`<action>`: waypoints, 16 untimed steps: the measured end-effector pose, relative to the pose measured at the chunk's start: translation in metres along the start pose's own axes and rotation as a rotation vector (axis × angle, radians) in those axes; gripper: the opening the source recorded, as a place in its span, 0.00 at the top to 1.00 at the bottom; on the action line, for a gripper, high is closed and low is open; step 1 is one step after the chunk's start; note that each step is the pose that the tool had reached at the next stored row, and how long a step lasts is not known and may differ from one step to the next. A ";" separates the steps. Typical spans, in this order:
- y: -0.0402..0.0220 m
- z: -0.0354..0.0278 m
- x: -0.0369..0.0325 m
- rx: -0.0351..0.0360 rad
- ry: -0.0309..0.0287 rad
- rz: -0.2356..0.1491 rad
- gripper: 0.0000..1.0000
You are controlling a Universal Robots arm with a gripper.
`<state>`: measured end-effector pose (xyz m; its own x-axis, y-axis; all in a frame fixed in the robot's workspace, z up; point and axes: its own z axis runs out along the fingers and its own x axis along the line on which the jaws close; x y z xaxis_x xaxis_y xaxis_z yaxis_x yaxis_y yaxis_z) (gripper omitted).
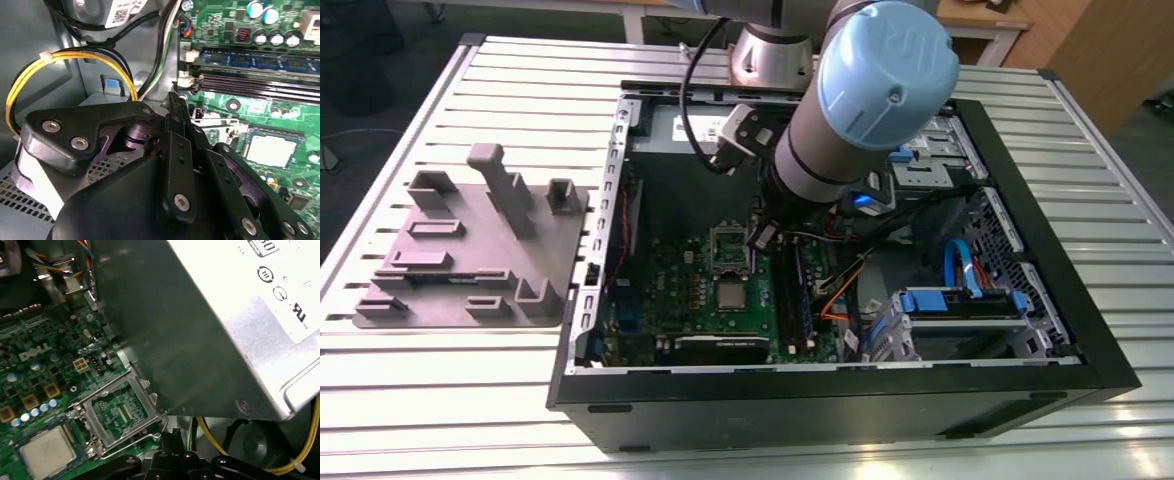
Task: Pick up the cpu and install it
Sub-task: 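Close the cpu cover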
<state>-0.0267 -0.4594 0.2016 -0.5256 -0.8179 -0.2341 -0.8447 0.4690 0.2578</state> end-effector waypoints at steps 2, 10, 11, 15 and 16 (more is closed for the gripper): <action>0.0001 0.0012 -0.0004 -0.0030 -0.0050 -0.001 0.90; -0.0004 0.0049 -0.0003 -0.0078 -0.0126 -0.001 0.90; -0.0004 0.0053 -0.0004 -0.0084 -0.0137 -0.002 0.90; -0.0002 0.0069 -0.0009 -0.0103 -0.0168 -0.002 0.90; -0.0001 0.0072 -0.0009 -0.0104 -0.0168 -0.002 0.90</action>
<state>-0.0269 -0.4563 0.1950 -0.5256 -0.8131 -0.2503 -0.8447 0.4639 0.2670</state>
